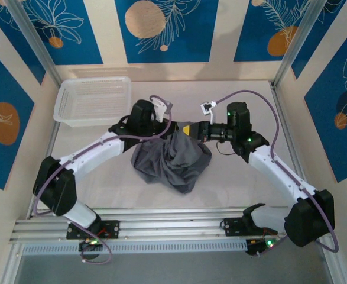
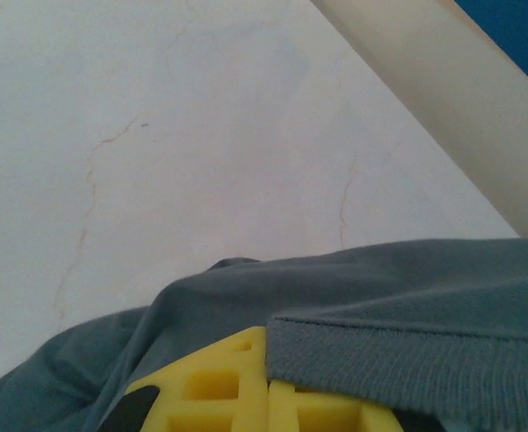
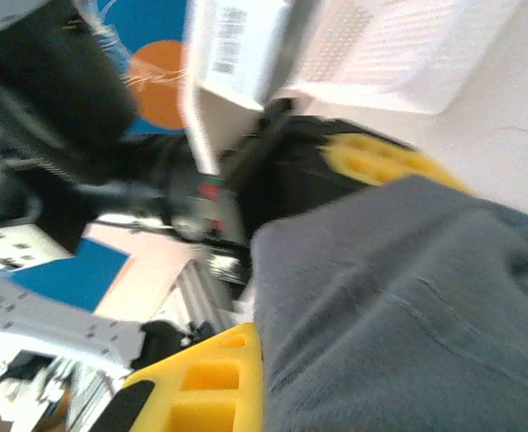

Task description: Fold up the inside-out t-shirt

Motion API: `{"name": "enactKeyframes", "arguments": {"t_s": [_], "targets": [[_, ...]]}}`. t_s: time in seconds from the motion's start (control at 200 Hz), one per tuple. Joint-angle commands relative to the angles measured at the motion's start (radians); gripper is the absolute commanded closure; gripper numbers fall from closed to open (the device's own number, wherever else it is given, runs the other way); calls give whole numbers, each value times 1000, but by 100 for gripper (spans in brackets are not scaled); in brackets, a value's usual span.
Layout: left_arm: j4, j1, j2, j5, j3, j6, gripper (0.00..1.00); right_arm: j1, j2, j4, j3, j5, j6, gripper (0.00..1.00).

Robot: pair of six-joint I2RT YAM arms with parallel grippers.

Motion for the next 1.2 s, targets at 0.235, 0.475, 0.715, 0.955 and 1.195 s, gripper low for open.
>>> {"name": "enactKeyframes", "arguments": {"t_s": [0.235, 0.475, 0.715, 0.955, 1.195], "targets": [[-319, 66, -152, 147, 202, -150, 100, -59, -101, -141, -22, 251, -134, 66], [-371, 64, -130, 138, 227, -151, 100, 381, -304, 59, -165, 765, -239, 61], [-409, 62, -131, 136, 253, -143, 100, 487, -30, 141, -23, 1041, -495, 61], [-423, 62, -152, 115, 240, -143, 100, 430, 166, 147, 87, 936, -518, 60], [-429, 63, -158, 116, 266, -157, 100, 434, 312, 120, 152, 1053, -551, 60]]}}
